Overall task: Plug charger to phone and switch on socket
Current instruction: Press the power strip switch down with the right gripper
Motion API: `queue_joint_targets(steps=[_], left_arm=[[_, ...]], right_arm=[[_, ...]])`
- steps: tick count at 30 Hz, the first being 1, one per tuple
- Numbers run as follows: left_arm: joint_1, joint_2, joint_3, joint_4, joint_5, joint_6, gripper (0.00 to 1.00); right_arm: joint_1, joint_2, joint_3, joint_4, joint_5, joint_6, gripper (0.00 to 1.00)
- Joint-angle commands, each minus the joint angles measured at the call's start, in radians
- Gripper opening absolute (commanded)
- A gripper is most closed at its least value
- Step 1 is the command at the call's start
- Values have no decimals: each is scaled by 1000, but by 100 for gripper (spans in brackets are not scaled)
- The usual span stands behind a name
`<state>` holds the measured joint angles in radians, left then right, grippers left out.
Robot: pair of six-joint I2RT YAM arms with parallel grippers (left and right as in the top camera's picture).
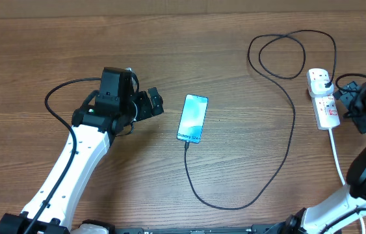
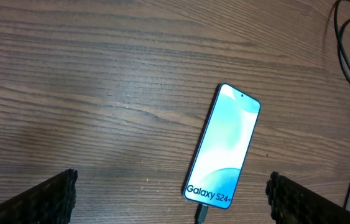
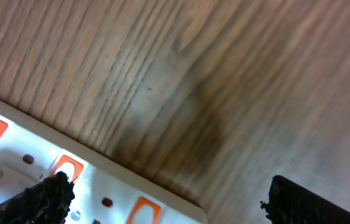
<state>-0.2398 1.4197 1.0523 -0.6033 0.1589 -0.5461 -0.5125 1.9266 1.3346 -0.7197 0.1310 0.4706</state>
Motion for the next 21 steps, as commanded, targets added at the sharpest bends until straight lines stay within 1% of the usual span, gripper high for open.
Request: queue_joint_targets(steps=[1, 6, 14, 21], left_arm=[[6, -17, 9, 1, -13, 19, 100], [6, -17, 9, 1, -13, 19, 100], [6, -17, 9, 1, -13, 19, 100], [6, -17, 9, 1, -12, 19, 100]], right_arm=[[1, 30, 0, 24, -36, -1, 100], [1, 34, 0, 58, -36, -1, 100], [7, 34, 0, 32, -37, 0, 100], [7, 35, 0, 61, -37, -4, 100]])
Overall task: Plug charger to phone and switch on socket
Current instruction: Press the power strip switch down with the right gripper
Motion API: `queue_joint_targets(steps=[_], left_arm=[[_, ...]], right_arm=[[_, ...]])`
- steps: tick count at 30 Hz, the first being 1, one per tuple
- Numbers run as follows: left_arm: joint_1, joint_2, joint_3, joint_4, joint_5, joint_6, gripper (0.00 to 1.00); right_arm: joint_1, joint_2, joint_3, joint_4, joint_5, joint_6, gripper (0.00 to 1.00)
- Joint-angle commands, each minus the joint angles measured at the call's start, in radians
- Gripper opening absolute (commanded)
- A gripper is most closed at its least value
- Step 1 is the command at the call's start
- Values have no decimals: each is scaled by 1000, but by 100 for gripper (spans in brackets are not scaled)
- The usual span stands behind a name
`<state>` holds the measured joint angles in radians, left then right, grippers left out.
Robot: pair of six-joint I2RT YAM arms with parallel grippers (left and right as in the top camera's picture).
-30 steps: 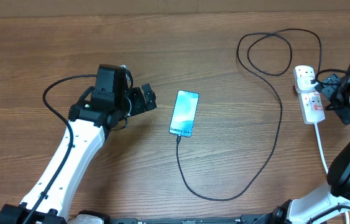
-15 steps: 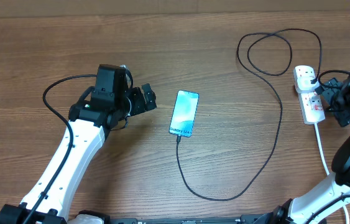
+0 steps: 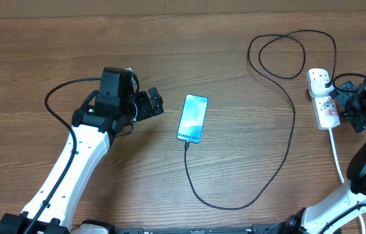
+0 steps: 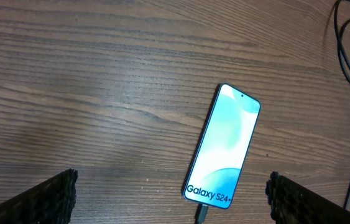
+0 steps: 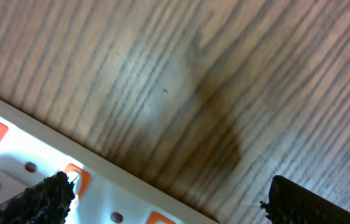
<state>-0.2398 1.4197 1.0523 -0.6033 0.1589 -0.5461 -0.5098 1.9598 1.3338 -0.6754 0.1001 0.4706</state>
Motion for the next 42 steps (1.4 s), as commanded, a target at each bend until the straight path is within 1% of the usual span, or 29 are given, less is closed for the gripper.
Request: queue_joint_targets(steps=[1, 13, 21, 28, 36, 42], left_arm=[[6, -17, 9, 1, -13, 19, 100], [6, -17, 9, 1, -13, 19, 100], [6, -17, 9, 1, -13, 19, 100], [6, -17, 9, 1, -13, 19, 100], [6, -17, 9, 1, -12, 19, 100], [6, -17, 9, 2, -13, 19, 99]], right_arm=[[5, 2, 0, 24, -5, -9, 100], [4, 20, 0, 15, -6, -8, 100], [4, 48, 0, 12, -73, -9, 100], [5, 48, 0, 14, -77, -34, 100], [6, 48, 0, -45, -85, -34, 100], [6, 48, 0, -55, -129, -34, 100]])
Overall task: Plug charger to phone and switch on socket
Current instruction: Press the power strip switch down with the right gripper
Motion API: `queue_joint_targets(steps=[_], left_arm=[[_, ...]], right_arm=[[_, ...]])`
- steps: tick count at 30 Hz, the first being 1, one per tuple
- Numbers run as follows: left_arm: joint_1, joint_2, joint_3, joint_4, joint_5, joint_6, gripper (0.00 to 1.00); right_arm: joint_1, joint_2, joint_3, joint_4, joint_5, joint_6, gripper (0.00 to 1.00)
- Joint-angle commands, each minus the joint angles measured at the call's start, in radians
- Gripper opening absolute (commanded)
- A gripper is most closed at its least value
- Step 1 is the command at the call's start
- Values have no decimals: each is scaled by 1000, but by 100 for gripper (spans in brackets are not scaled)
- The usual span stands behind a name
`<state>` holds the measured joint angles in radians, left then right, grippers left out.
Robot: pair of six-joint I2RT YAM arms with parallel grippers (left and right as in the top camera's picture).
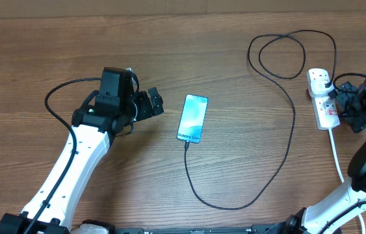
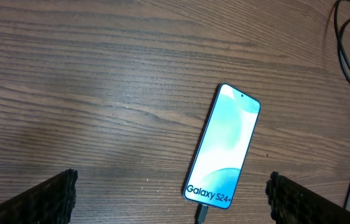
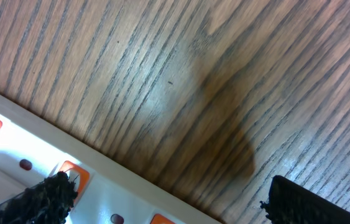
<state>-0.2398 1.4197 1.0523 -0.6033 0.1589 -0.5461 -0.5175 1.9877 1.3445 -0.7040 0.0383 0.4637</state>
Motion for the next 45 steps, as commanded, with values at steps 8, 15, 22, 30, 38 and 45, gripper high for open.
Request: queue_joint_targets(steps=[8, 15, 22, 30, 38, 45], left_arm=[[6, -17, 9, 1, -13, 19, 99], [6, -17, 9, 1, -13, 19, 100], [6, -17, 9, 1, -13, 19, 100], [6, -17, 9, 1, -13, 19, 100], [6, -17, 9, 1, -13, 19, 100], [6, -17, 9, 1, -13, 19, 100]], right_arm=[[13, 20, -10, 4, -66, -28, 100], [13, 20, -10, -10, -67, -27, 100], [13, 21, -10, -26, -66, -27, 100], [13, 21, -10, -42, -47, -27, 100], [-12, 14, 76, -172, -13, -29, 100], [-14, -8, 274, -390, -14, -84, 100]])
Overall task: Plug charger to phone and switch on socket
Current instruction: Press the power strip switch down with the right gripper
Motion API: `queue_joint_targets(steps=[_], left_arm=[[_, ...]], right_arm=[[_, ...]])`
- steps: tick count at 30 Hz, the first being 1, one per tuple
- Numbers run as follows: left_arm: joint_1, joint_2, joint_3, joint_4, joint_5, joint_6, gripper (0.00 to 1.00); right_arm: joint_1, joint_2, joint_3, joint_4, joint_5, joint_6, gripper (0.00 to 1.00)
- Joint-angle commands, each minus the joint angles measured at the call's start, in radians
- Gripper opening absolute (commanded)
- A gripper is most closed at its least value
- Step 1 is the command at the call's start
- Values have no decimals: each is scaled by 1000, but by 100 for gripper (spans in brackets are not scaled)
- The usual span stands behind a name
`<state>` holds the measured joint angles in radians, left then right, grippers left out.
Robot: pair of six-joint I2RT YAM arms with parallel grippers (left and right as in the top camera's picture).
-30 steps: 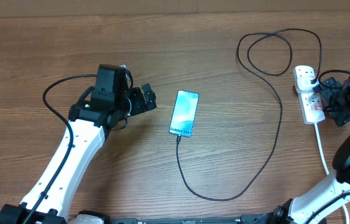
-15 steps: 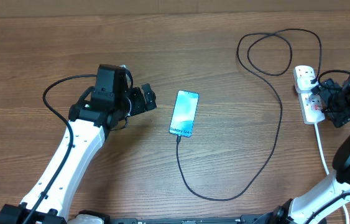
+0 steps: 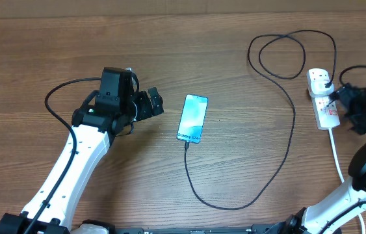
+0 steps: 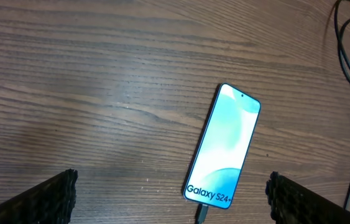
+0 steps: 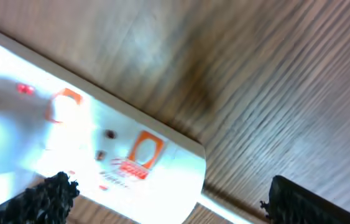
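Observation:
The phone [image 3: 192, 117] lies face up mid-table, screen lit with "Galaxy S24+" [image 4: 224, 152], and the black charger cable [image 3: 280, 156] is plugged into its near end. The cable loops right to a black plug in the white socket strip [image 3: 323, 99] with orange switches [image 5: 143, 149]. My left gripper [image 3: 155, 103] is open, just left of the phone; its fingers [image 4: 50, 198] show at the frame's bottom corners. At the strip's right side my right gripper [image 3: 346, 99] is open, its fingers [image 5: 53, 193] low in the blurred wrist view.
The wooden table [image 3: 235, 52] spans the view. A white lead [image 3: 336, 156] runs from the strip toward the near right edge. A black cable [image 3: 59, 110] arcs beside my left arm.
My right gripper has shifted at the strip: much more of the white strip and its end now fills the right wrist view, blurred. Phone, cable and left arm are unchanged.
Throughout, the phone lay with the cable plugged in and my left gripper open beside it. My right gripper stayed open at the strip's right side, with only the strip's edge in its view at first and, by now, the strip's end and lead.

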<state>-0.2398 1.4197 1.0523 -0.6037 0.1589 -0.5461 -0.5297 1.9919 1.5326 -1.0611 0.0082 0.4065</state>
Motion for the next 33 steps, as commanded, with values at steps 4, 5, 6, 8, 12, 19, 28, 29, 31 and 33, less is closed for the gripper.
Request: queue_joint_targets(steps=[4, 5, 6, 8, 12, 19, 28, 29, 31, 33], left_arm=[[6, -17, 9, 2, -13, 19, 100], [6, -17, 9, 2, -13, 19, 100], [6, -17, 9, 2, -13, 19, 100], [6, -17, 9, 2, -13, 19, 99], [6, -17, 9, 2, -13, 19, 100], [6, -17, 9, 2, -13, 19, 100], [5, -17, 9, 2, -13, 19, 100], [5, -17, 9, 2, -13, 19, 100], [6, -17, 9, 2, -13, 19, 100], [6, -17, 9, 2, -13, 19, 100]], right_arm=[[20, -37, 108, -76, -13, -80, 100], [29, -39, 108, -86, -35, -103, 100], [41, -40, 108, -103, -61, -135, 100], [66, -39, 108, -145, -67, -172, 100], [115, -39, 108, -192, 47, -172, 100], [135, -39, 108, -186, 87, -172, 100], [135, -39, 108, -121, 87, -172, 100], [135, -39, 108, -113, 87, -172, 100], [135, -39, 108, -100, 87, -172, 100], [135, -39, 108, -89, 87, -172, 100]])
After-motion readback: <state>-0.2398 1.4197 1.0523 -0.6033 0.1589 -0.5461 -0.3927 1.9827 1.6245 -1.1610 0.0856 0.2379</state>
